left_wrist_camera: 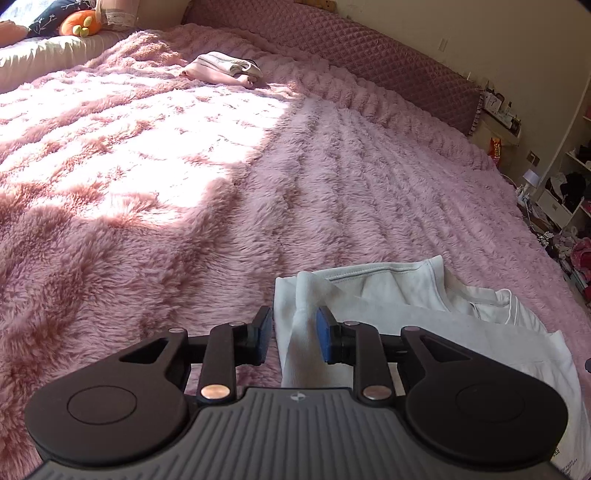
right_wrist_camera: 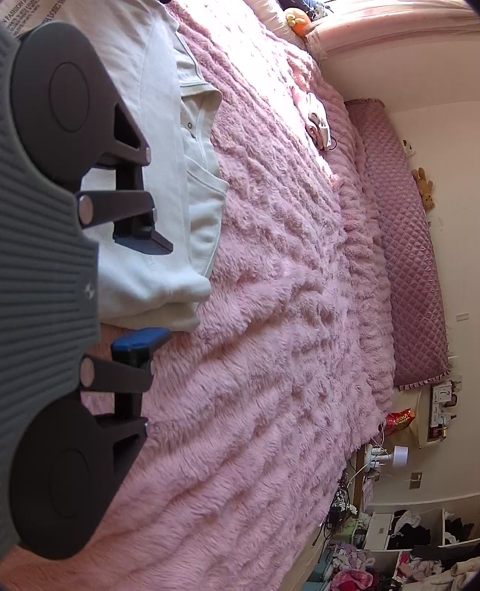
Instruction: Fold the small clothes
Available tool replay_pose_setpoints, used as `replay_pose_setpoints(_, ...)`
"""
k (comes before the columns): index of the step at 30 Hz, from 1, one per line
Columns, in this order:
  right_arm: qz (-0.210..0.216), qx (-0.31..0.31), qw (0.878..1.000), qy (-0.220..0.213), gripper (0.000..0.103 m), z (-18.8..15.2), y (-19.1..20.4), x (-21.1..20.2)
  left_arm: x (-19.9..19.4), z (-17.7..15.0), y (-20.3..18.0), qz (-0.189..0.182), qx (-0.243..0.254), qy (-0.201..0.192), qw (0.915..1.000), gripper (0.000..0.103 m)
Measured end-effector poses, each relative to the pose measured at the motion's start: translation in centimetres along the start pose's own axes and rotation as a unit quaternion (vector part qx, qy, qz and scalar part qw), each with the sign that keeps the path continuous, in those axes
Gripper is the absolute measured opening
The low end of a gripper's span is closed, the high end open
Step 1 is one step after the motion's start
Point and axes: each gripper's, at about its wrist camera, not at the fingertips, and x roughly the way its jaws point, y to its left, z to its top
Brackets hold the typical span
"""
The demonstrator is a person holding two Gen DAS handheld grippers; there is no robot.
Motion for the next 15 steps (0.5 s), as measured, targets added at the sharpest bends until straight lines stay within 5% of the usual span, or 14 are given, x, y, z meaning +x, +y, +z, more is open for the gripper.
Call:
replay_pose_setpoints(5,0.024,0.007,0.999,0.033,0.048,-4.4,-1.9,-7.7,-6.4,-4.6,-0.3,-0.046,0.006,0.007,0.9989,0.029)
replay_pose_setpoints(11,0.031,0.054,0.994,0.089,0.046,-8.9,-2.9,-10.1,-9.6,-9.0,-1.9,-0.084,0.005,0.026,0.9962,0.033)
replay_pose_setpoints(12,0.036,0.067,0.993,0.095,0.04,-9.1,-3.0,-10.1,-9.5,-9.5,-2.0,-0.088,0.001,0.035,0.9955,0.033)
replay_pose_setpoints(13,0.04,0.076,0.991,0.103,0.014,-9.5,-3.1,-10.1,-9.4,-9.9,-2.0,-0.086,0.0,0.04,0.9955,0.033)
replay_pose_setpoints(14,0.035,0.072,0.991,0.108,0.002,-9.6,-2.9,-10.1,-9.1,-10.1,-2.1,-0.084,0.001,0.045,0.9954,0.033)
replay_pose_setpoints(15,0.021,0.064,0.992,0.106,0.002,-9.6,-2.7,-10.4,-9.0,-10.1,-2.1,-0.083,0.003,0.048,0.9954,0.033)
